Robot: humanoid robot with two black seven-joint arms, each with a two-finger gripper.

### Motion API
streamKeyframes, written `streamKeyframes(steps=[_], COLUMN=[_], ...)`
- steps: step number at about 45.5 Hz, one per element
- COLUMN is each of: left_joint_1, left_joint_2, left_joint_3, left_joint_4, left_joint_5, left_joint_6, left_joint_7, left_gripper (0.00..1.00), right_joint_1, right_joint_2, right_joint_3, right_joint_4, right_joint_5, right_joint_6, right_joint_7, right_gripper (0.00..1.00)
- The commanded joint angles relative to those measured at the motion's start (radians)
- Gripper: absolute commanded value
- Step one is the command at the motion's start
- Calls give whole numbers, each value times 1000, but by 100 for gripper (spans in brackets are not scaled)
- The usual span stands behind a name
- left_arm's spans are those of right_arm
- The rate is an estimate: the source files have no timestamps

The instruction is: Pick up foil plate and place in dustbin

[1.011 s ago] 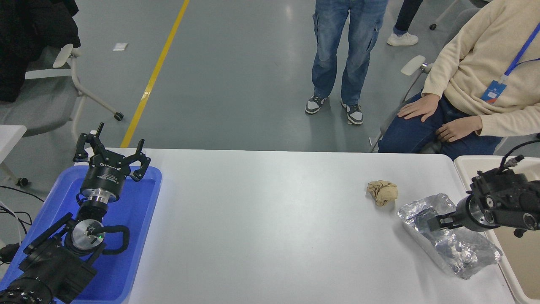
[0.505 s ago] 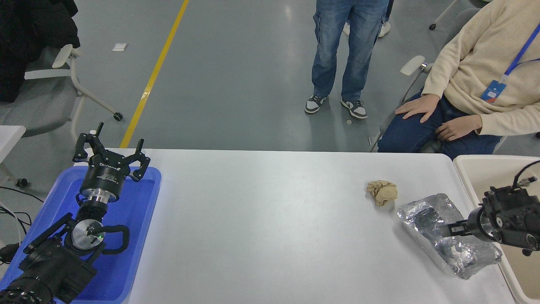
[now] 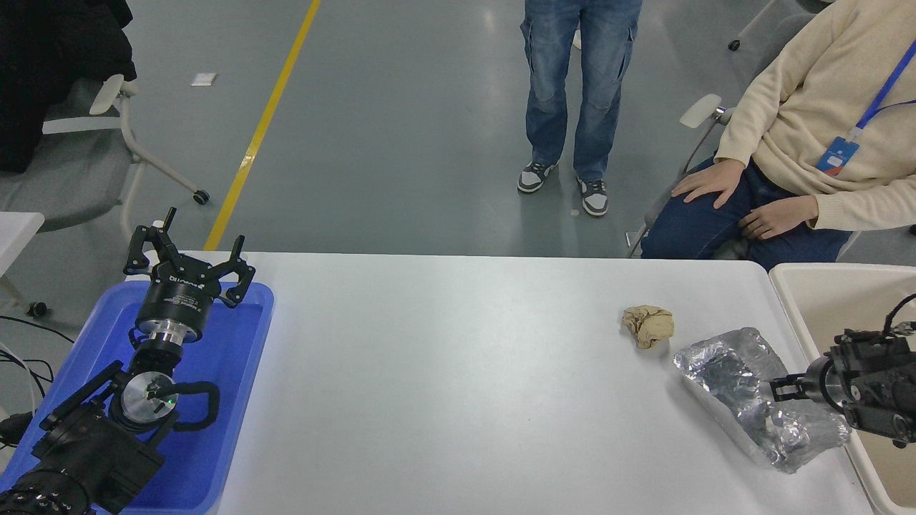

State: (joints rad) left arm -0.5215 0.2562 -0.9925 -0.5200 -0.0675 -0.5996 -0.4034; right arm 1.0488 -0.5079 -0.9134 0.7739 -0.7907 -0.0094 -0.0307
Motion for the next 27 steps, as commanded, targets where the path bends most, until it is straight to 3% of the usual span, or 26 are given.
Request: streamKeyframes(steps=[1, 11, 27], left_joint_1=[0, 0, 0], left_joint_2=[0, 0, 0], left_joint_3=[0, 0, 0], left_joint_4=[0, 0, 0], left_joint_5=[0, 0, 0], left_joint_6=[0, 0, 1], left_joint_7=[0, 0, 0], left_gripper=[100, 100, 100], right_joint_1=[-7, -13, 86], right_joint_2=[0, -1, -89], right_joint_3=[4, 4, -10], right_joint_4=[45, 90, 257], right_joint_5=[4, 79, 113], right_joint_6=[6, 8, 34], right_joint_7=[2, 3, 6], right_gripper=[28, 0, 0])
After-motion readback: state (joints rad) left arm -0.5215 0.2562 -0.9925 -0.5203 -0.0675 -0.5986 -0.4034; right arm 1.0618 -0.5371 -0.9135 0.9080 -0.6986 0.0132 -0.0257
